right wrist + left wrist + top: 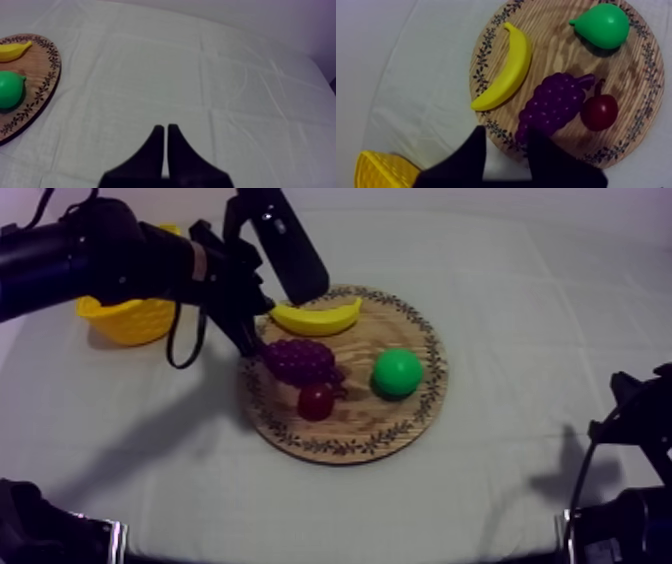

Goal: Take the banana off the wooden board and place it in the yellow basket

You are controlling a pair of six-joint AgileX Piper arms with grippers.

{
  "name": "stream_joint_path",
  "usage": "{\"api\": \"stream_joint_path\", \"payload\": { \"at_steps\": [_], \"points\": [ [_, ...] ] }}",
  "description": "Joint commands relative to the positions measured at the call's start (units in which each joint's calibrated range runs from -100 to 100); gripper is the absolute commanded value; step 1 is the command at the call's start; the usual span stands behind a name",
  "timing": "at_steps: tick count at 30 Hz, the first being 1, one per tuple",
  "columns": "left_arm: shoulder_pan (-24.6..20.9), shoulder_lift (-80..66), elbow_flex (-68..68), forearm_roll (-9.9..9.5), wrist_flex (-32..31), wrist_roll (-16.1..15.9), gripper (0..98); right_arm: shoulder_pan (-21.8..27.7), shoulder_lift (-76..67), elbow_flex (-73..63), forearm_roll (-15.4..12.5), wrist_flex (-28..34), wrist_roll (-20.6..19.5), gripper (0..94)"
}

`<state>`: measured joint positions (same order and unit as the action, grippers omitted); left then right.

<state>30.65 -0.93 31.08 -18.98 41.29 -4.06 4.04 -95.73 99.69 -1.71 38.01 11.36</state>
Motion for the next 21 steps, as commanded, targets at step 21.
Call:
{"api": "stream_joint_path", "payload": {
  "at_steps": [21],
  "points": [
    [1.31, 6.66, -0.65, -1.8, -2.26, 3.38, 48.1, 0.02, -0.02, -0.03, -0.02, -0.11, 0.04, 0.3]
  ]
}}
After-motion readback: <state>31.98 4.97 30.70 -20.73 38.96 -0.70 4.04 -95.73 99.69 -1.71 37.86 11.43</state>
